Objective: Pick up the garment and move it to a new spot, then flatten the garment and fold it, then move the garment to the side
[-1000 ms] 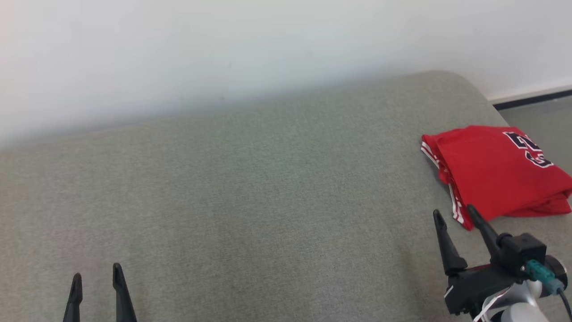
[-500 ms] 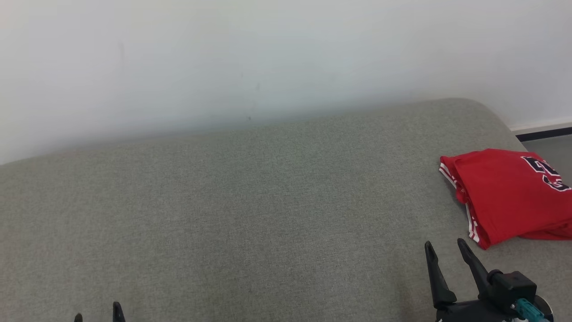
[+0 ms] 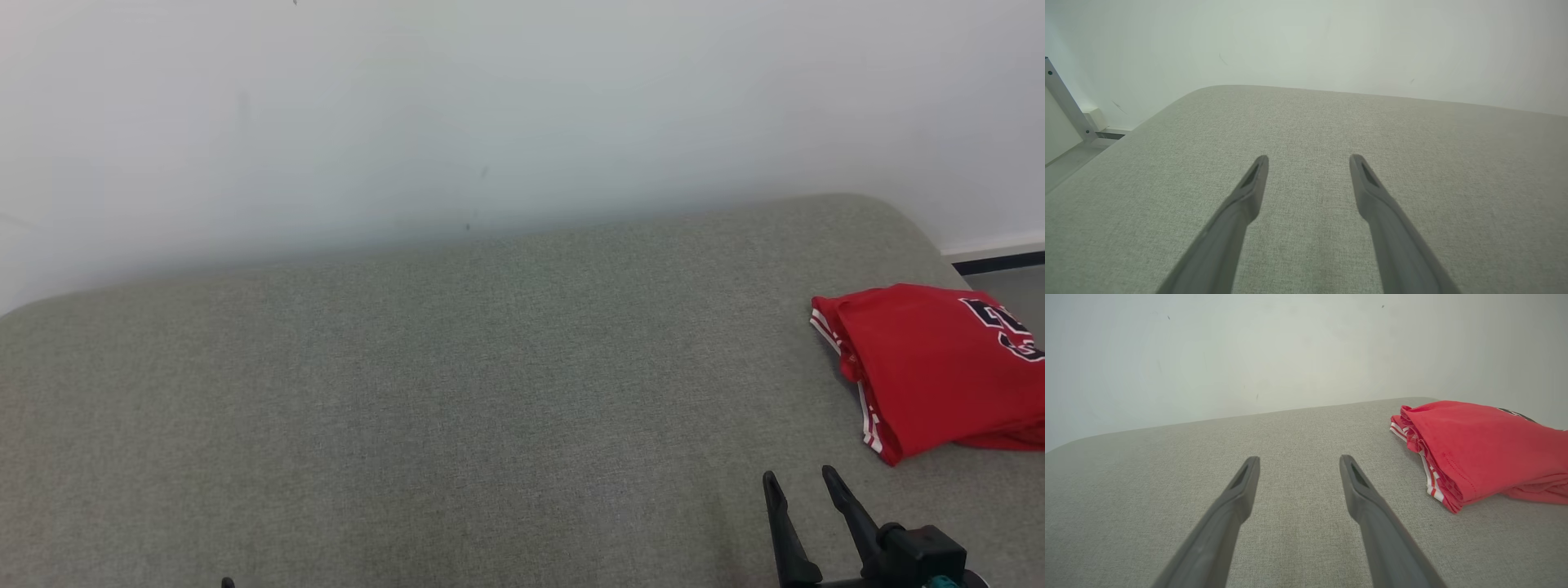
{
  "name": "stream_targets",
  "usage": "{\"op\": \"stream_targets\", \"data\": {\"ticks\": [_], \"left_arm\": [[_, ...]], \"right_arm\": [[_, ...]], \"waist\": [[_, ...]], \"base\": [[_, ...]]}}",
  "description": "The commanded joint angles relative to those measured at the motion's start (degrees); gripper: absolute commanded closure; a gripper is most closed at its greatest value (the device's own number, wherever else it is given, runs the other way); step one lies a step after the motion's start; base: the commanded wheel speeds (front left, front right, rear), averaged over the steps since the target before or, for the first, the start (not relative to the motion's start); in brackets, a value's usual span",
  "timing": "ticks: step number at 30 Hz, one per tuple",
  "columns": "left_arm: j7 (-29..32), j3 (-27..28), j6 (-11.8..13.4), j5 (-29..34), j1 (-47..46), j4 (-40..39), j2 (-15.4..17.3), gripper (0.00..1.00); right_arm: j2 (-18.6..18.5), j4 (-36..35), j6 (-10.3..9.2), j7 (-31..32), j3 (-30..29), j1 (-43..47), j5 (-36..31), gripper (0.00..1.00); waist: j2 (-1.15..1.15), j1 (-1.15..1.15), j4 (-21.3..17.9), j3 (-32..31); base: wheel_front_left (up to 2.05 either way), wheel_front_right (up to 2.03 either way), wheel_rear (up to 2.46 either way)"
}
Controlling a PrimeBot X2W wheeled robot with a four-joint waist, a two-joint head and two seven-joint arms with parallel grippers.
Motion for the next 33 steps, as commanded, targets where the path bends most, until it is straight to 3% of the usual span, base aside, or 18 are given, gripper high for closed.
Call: {"op": "stream_targets", "data": {"ticks": [1,12,31,32,33], "left_arm": [[-0.1,-0.1,-0.2,0.6,0.7,0.0,0.0,0.0],[-0.1,-0.2,-1.9,1.9,0.7,-1.0,0.0,0.0],[-0.1,0.1,-1.7,2.2,0.6,-1.3,-0.1,0.0],[0.0,0.0,-1.7,1.7,0.2,-1.3,0.0,1.0],[0.0,0.0,-1.7,1.7,0.1,-1.0,0.0,1.0]], "right_arm": [[-0.1,0.0,-0.15,-0.2,0.0,0.6,0.1,0.0],[-1.7,1.0,-0.15,-1.8,0.1,1.6,1.4,0.0],[-1.5,1.9,-0.16,-2.3,0.4,0.5,0.9,0.0],[-1.6,1.9,0.0,-2.0,0.4,0.8,1.2,1.0],[-1.5,2.1,0.01,-2.0,0.4,0.9,1.3,1.0]], "waist": [[0.0,0.0,0.1,0.0],[0.0,0.0,1.9,0.2],[0.0,0.0,2.0,0.5],[0.0,0.01,2.0,0.5],[0.0,0.01,2.0,0.5]], "base": [[0.0,0.0,0.0],[0.0,0.0,0.0],[0.0,0.0,0.0],[0.0,0.0,0.0],[0.0,0.0,0.0]]}}
